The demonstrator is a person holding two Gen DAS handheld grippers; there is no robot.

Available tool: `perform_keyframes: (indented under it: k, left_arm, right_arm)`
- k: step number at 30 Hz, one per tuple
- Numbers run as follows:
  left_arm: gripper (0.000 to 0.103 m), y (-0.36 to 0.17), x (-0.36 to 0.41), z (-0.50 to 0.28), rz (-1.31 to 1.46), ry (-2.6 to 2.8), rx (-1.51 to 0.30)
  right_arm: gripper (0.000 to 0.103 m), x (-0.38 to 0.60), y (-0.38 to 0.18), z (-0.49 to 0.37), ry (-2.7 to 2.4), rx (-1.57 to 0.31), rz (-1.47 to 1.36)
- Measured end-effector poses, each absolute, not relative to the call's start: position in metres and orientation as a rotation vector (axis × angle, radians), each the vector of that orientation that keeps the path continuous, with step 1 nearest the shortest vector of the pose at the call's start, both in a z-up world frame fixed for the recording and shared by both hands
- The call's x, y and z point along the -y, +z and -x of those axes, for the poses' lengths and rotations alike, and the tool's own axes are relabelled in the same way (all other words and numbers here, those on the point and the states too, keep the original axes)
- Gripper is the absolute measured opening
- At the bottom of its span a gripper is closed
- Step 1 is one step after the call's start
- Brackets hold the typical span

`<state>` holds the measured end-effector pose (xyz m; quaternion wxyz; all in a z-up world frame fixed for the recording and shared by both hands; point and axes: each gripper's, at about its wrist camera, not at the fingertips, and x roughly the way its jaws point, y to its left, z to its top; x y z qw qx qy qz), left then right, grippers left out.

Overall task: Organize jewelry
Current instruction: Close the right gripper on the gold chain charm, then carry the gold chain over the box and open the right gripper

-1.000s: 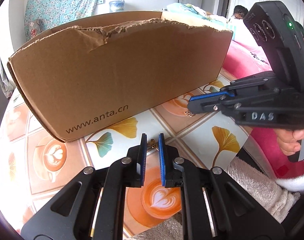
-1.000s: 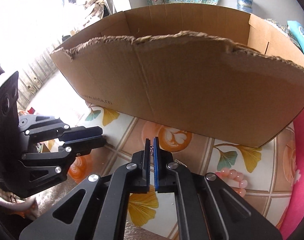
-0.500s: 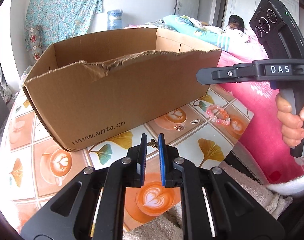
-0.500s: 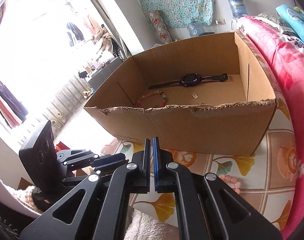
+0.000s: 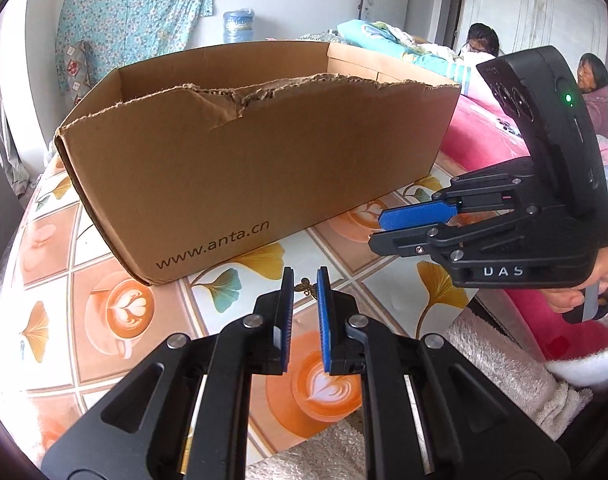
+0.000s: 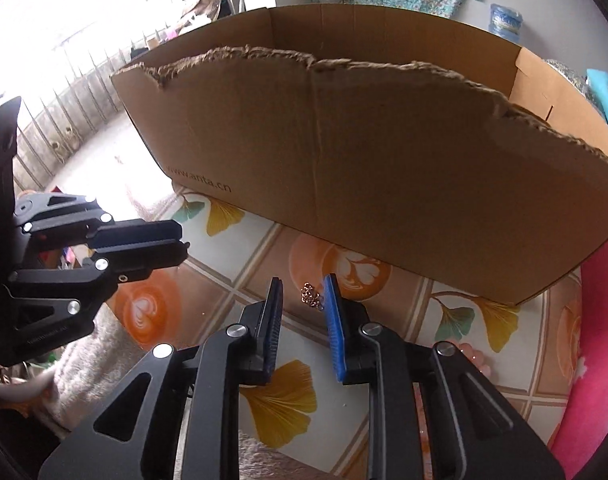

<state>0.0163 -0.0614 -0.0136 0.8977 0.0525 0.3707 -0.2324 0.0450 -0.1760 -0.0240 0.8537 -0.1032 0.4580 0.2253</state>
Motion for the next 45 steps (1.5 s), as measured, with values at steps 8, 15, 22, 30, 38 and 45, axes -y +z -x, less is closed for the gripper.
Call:
perform_keyframes:
  k: [8,15,22,30,38,45]
  left_arm:
    - [0.01,-0.014,0.059,-0.018,-0.087,-0.494,-0.758]
    - [0.01,-0.002,0.055,-0.008,-0.083,-0.504,-0.721]
    - [0.01,0.026,0.046,0.004,-0.041,-0.551,-0.664]
    - [0.01,0.082,0.045,0.001,-0.026,-0.619,-0.557]
    - [0.01,0.105,0.044,-0.072,0.03,-0.602,-0.654]
    - [0.01,0.08,0.05,-0.171,0.111,-0.616,-0.94]
  right_arm:
    - [0.004,0.183,-0.025,-0.057,0.488,-0.995,0.157]
    - [0.004,0.207,0.001,-0.065,0.513,-0.959,-0.007]
    - [0.004,0.215,0.048,-0.055,0.565,-0.852,-0.097]
    - [0.004,0.219,0.109,-0.064,0.618,-0.692,-0.132]
    - [0.004,0.221,0.125,-0.116,0.589,-0.71,-0.079]
    - [0.004,0.231,0.096,-0.18,0.536,-0.906,-0.119]
